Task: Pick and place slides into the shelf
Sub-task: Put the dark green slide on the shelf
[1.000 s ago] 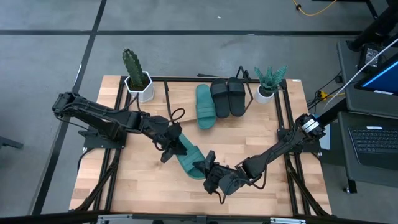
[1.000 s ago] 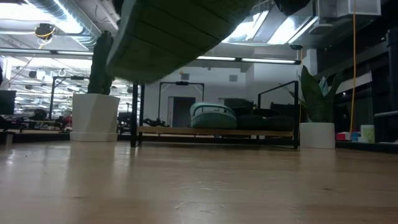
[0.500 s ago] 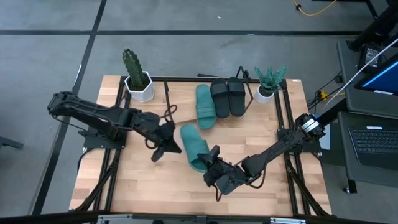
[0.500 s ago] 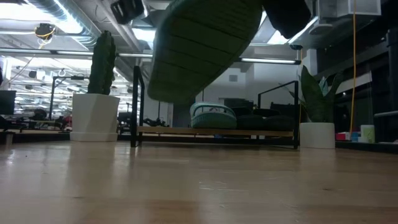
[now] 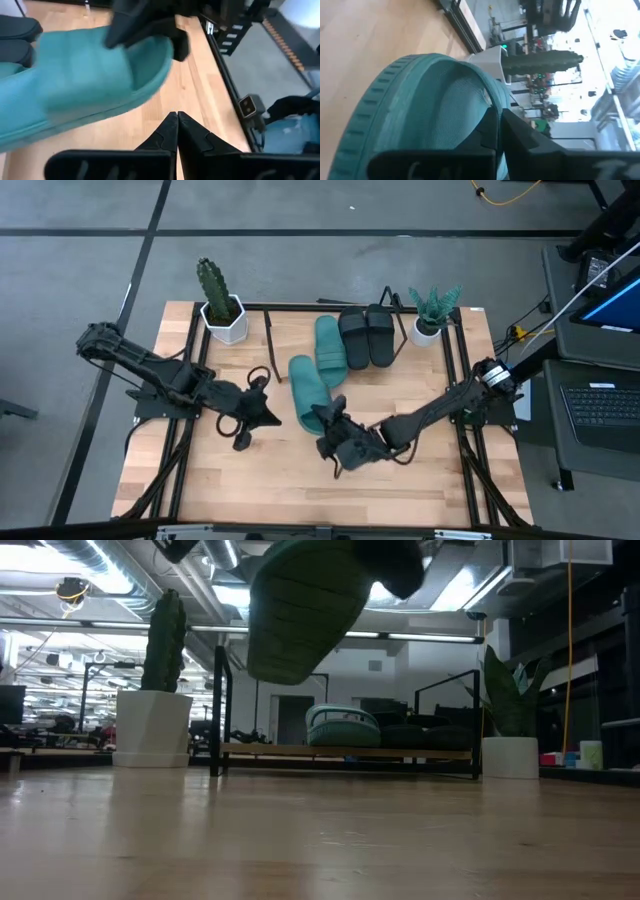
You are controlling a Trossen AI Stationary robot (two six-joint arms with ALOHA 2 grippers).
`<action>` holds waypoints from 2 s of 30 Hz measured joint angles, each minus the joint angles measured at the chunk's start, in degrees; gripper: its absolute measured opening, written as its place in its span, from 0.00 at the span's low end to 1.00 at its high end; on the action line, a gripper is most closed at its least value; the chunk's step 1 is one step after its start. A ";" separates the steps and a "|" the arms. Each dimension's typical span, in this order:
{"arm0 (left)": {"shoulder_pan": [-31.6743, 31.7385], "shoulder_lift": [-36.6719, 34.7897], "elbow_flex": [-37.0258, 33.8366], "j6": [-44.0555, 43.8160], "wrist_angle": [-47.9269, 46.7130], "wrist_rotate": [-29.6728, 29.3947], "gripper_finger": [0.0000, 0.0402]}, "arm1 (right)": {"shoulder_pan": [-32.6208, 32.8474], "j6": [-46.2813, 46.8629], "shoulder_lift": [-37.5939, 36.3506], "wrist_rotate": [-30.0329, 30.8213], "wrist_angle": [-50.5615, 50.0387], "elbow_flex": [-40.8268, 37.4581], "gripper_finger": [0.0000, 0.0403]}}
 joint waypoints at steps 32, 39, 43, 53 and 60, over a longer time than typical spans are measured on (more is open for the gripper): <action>-12.24 0.10 -17.29 3.11 15.25 -26.15 0.00 | -26.17 -2.09 -6.13 -28.95 3.71 0.19 0.03; -12.22 0.13 -25.10 3.12 27.97 -25.29 0.00 | -29.03 -3.37 -1.47 -30.64 6.12 0.14 0.03; -12.13 0.13 -26.38 4.29 30.43 -25.27 0.00 | -29.92 -3.66 0.99 -30.88 8.25 0.14 0.03; -10.61 0.13 -26.38 5.82 30.98 -25.23 0.00 | -31.60 -3.94 5.13 -30.81 9.44 0.16 0.03; -9.65 0.13 -26.38 6.07 30.96 -25.19 0.00 | -31.80 -3.48 5.45 -33.15 10.00 0.16 0.03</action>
